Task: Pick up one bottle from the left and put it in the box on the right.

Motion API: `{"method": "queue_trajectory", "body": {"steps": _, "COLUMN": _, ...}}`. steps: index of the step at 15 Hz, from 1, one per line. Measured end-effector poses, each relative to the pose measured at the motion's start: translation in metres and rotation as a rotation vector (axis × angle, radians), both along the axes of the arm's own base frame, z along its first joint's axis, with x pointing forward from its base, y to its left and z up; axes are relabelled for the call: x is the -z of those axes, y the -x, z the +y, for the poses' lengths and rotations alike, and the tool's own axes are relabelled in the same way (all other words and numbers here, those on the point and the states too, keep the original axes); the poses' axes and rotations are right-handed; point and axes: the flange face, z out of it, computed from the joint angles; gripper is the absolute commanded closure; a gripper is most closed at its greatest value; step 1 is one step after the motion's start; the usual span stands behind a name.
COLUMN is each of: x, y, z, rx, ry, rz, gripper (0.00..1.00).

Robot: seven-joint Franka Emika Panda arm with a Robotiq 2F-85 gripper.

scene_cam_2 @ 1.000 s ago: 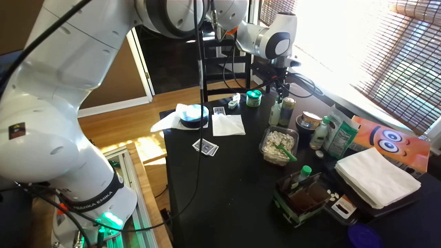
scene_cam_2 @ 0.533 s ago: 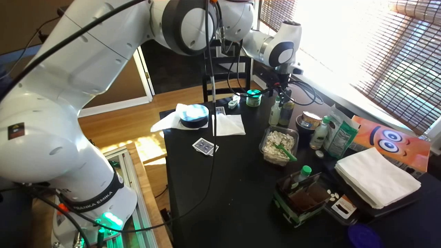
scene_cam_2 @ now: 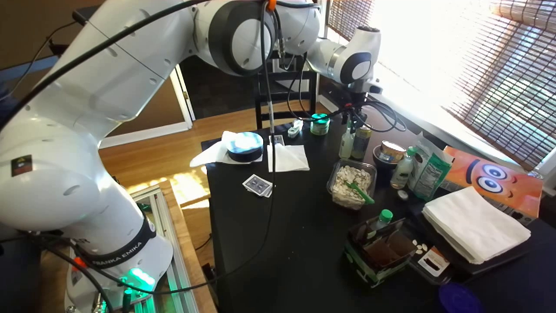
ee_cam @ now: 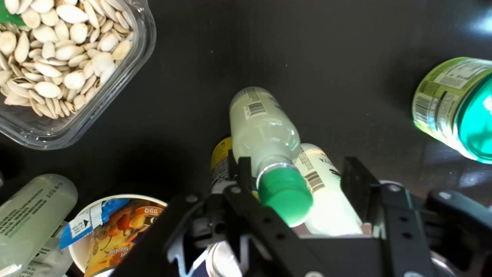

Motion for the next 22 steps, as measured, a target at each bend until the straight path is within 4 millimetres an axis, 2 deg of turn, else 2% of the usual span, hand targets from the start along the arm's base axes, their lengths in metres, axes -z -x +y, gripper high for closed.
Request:
{"method": "queue_trajectory", "body": {"steps": 2, "x": -0.001, "y": 0.0, "z": 0.0, "rx": 0.016, "ry": 0.007, "rz": 0.002, "gripper": 0.65}}
{"method": "queue_trajectory", "body": {"steps": 3, "x": -0.001, "y": 0.0, "z": -0.001, "rx": 0.024, "ry": 0.012, "rz": 0.005, "gripper": 0.66}}
{"method": "queue_trajectory", "body": {"steps": 4, "x": -0.001, "y": 0.0, "z": -0.002, "rx": 0.034, "ry": 0.018, "rz": 0.011, "gripper": 0.62}}
{"method": "queue_trajectory", "body": {"steps": 5, "x": -0.001, "y": 0.001, "z": -0.003, "rx": 0.044, "ry": 0.024, "rz": 0.019, "gripper": 0.68}}
{"method": "queue_trajectory", "body": {"steps": 6, "x": 0.0, "y": 0.002, "z": -0.004, "rx": 0.052, "ry": 0.029, "rz": 0.028, "gripper": 0.87}}
{"method": "queue_trajectory", "body": {"steps": 8, "x": 0.001, "y": 0.003, "z": -0.003, "rx": 0.06, "ry": 0.036, "rz": 0.042, "gripper": 0.96}}
{"method": "queue_trajectory", "body": {"steps": 9, "x": 0.001, "y": 0.003, "z": -0.003, "rx": 0.062, "ry": 0.039, "rz": 0.045, "gripper": 0.93}}
{"method": "queue_trajectory", "body": {"steps": 13, "x": 0.0, "y": 0.004, "z": 0.0, "rx": 0.059, "ry": 0.039, "rz": 0.044, "gripper": 0.93}}
{"method": "queue_trajectory", "body": {"steps": 15, "x": -0.007, "y": 0.003, "z": 0.001, "rx": 0.049, "ry": 0.036, "rz": 0.037, "gripper": 0.93}}
{"method": "queue_trajectory", "body": {"steps": 17, "x": -0.024, "y": 0.007, "z": 0.001, "rx": 0.032, "ry": 0.03, "rz": 0.026, "gripper": 0.93}}
{"method": "queue_trajectory", "body": {"steps": 22, "x": -0.088, "y": 0.032, "z": -0.016, "rx": 0.021, "ry": 0.001, "rz": 0.007, "gripper": 0.93}}
